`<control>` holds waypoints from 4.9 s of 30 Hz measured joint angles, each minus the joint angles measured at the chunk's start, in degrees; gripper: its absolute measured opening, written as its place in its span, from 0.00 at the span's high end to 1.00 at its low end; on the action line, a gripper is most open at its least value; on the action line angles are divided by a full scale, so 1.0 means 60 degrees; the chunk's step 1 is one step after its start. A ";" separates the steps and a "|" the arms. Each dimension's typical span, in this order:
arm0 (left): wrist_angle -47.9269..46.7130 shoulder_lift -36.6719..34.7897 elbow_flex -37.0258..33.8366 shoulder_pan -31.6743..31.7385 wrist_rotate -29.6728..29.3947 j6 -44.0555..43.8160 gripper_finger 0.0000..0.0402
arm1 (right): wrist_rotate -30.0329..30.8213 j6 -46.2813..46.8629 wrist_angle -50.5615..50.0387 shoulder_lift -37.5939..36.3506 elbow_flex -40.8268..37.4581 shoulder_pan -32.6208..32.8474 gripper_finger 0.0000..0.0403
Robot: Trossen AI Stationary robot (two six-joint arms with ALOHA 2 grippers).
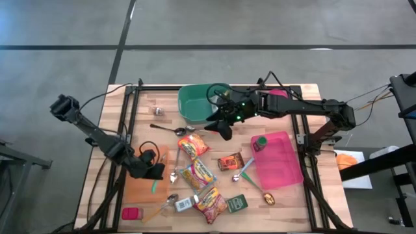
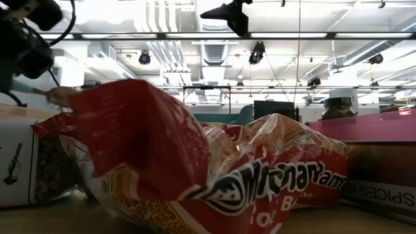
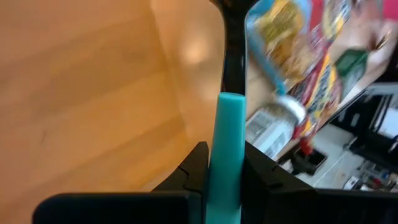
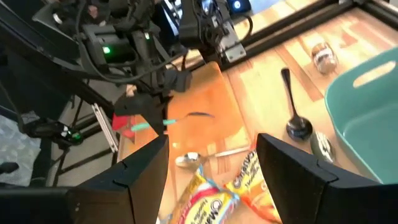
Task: Pick & Place Food Item
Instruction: Put the light green spoon into the orange bin, then put the transparent spice bottle into the pink bin
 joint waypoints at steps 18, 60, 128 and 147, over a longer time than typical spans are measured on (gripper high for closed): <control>-0.1156 0.0857 0.0002 -0.0133 -0.0250 -0.0956 0.89 | 0.0000 -0.0106 -0.0134 0.0000 0.0000 0.0023 0.41; -0.0563 0.3259 0.0317 0.0567 0.0224 -0.0476 0.78 | 0.0029 0.0071 -0.0126 0.0000 0.0000 0.0023 0.41; 0.0692 -0.3144 0.0259 0.1777 -0.2327 0.3392 0.37 | -0.0007 -0.0108 -0.0196 0.0000 0.0000 0.0045 0.41; -0.0335 -0.2627 0.0656 1.1573 0.4705 1.1801 0.42 | -0.0004 -0.0078 -0.0196 0.0000 0.0000 0.0042 0.41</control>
